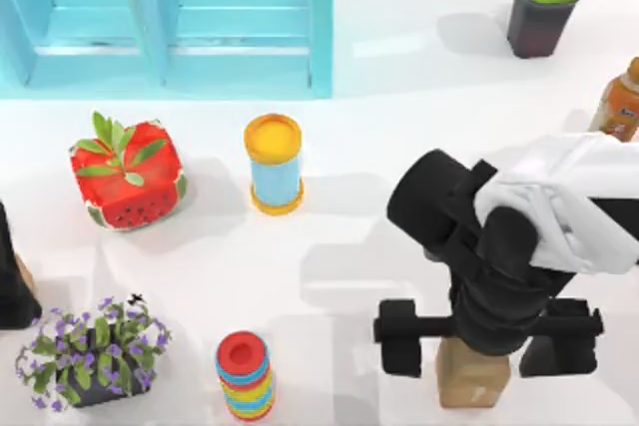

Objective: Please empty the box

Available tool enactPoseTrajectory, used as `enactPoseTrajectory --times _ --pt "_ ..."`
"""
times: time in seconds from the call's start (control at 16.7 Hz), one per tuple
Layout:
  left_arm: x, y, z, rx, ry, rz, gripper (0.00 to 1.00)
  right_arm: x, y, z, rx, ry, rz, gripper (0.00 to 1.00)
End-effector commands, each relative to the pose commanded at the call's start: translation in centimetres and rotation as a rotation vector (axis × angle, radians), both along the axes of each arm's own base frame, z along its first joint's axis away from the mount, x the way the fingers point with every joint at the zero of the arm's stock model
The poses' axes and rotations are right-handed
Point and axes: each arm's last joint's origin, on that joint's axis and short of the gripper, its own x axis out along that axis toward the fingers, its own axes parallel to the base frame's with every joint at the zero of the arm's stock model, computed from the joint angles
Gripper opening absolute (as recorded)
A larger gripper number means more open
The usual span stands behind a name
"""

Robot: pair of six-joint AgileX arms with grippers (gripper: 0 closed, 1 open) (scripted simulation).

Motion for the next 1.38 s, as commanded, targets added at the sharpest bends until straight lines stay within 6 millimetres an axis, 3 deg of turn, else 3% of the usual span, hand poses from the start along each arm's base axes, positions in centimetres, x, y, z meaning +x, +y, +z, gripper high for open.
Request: enactPoseTrajectory --times 0.18,0.54,0.96,1.2,1.38 --pt "0.0 0.0 0.0 0.000 0.000 0.000 1.00 0.1 0.3 1.7 -0.001 0.000 0.002 1.00" --pt "0.0 0.0 0.0 0.000 0.000 0.000 1.00 0.0 0.1 7.3 -0.003 0.004 0.001 1.00" --pt "0.0 0.0 0.0 0.000 0.000 0.000 1.00 0.3 -0.1 7.8 -0.004 0.005 0.002 1.00" --pt "0.0 0.0 0.0 0.000 0.000 0.000 1.00 4.4 -2.4 8.4 -0.013 0.019 0.001 1.00" --pt "0.0 0.0 0.0 0.000 0.000 0.000 1.00 9.3 -7.1 9.0 -0.014 0.033 -0.005 1.00"
